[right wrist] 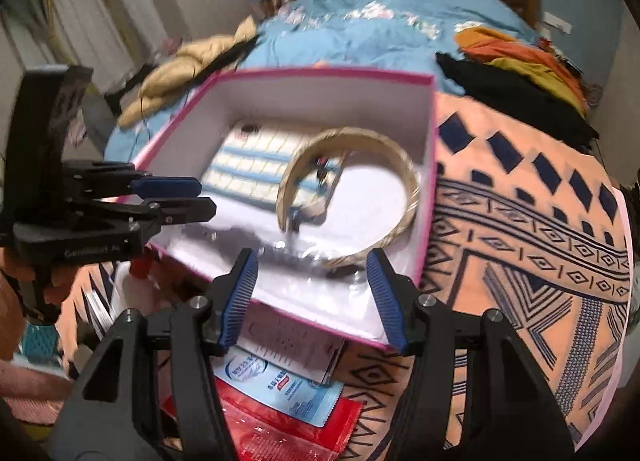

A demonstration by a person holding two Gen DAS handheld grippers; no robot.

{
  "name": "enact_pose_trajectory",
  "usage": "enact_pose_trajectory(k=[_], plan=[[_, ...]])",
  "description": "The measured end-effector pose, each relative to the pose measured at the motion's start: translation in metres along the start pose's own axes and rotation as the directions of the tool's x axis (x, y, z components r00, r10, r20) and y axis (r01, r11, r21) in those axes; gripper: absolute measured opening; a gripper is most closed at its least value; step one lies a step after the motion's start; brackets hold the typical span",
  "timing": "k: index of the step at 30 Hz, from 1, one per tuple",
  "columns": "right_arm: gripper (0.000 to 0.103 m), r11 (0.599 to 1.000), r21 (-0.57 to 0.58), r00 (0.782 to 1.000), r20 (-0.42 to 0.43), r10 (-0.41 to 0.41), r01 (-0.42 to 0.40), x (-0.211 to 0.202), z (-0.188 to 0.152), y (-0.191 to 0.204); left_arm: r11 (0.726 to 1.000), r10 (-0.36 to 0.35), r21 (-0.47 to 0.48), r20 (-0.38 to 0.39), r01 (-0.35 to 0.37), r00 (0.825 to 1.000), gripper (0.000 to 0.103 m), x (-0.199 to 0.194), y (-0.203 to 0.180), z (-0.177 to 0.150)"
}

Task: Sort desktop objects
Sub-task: 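Withdraw both tools up from the box toward the pile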

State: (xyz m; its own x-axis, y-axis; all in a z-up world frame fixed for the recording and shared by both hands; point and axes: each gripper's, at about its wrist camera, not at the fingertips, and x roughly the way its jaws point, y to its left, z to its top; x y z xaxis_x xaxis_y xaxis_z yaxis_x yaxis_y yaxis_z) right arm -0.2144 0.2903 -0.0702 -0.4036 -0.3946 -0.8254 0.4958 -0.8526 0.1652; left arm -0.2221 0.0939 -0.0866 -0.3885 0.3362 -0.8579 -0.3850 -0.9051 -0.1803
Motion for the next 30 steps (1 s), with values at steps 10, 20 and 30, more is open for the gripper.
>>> enact_pose_trajectory(k=[10, 20, 30], plan=[[0.058, 0.978, 0.119, 0.977, -0.110, 0.185, -0.171, 0.003, -0.012, 0.002, 0.999, 0.005, -0.041, -0.057, -0.007, 0.998, 0.032, 0.008, 0.013, -0.018], [0.060, 0.975, 0.137, 0.979, -0.076, 0.187, -0.176, -0.012, -0.019, 0.010, 0.999, 0.009, -0.047, -0.024, -0.010, 1.000, 0.032, -0.011, 0.019, -0.023], [0.060, 0.966, 0.171, 0.981, 0.060, 0.186, -0.194, -0.055, -0.033, 0.007, 0.999, -0.017, -0.031, 0.048, 0.018, 0.999, 0.032, -0.047, 0.000, -0.043]])
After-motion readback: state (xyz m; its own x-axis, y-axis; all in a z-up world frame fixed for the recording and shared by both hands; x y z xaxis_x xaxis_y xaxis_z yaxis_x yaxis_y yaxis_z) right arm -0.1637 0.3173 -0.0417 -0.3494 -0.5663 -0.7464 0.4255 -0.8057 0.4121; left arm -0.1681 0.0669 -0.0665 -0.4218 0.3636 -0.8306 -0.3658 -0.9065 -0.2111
